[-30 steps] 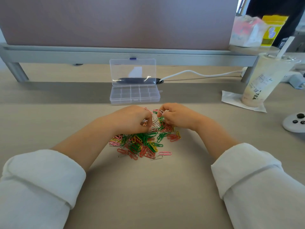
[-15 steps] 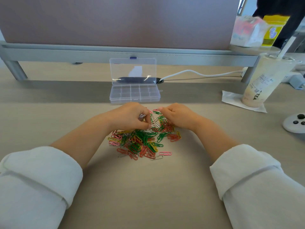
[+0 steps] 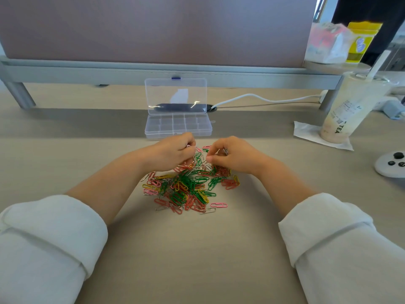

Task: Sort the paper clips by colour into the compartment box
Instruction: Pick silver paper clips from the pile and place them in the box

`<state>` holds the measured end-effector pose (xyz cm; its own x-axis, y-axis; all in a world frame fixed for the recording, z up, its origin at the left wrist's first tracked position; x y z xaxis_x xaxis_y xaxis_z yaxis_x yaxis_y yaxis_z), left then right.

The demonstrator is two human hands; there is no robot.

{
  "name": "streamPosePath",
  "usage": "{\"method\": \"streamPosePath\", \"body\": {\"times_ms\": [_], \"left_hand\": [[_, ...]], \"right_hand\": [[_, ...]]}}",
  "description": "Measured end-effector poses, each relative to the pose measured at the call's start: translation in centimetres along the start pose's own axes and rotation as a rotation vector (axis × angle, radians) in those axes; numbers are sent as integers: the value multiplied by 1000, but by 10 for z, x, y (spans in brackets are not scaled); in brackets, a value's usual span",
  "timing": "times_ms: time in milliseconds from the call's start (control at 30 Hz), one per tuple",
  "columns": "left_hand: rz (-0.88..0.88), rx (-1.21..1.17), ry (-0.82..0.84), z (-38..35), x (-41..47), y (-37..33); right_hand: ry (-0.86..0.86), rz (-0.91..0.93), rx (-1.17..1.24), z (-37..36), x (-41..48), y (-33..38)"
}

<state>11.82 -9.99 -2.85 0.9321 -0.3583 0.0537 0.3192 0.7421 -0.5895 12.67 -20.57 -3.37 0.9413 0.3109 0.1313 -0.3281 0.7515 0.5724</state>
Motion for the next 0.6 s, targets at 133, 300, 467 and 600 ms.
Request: {"method": "streamPosePath", "body": {"times_ms": [133, 300, 467, 600], "left_hand": [[2, 40, -25, 2, -1, -1], [-11, 80, -25, 2, 0, -1], [-8, 57, -37, 4, 0, 0], [-3, 21, -41, 4, 1, 2]], "right_hand": [[36, -36, -76, -1, -2, -3], [48, -71, -115, 1, -2, -5], [59, -42, -122, 0, -2, -2], [49, -29, -150, -2, 0, -3]]}}
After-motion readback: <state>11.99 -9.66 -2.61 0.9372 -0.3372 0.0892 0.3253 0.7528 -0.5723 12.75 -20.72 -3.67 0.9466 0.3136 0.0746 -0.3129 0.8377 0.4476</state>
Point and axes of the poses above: each hand's wrist, its own x-axis towards the middle knuckle, its own z-axis out of the back of the hand, y = z × x, the point moved 9 cm from there along x, towards the middle knuckle, and after that the axes turned 8 degrees about -y, right-handed, at the moved point
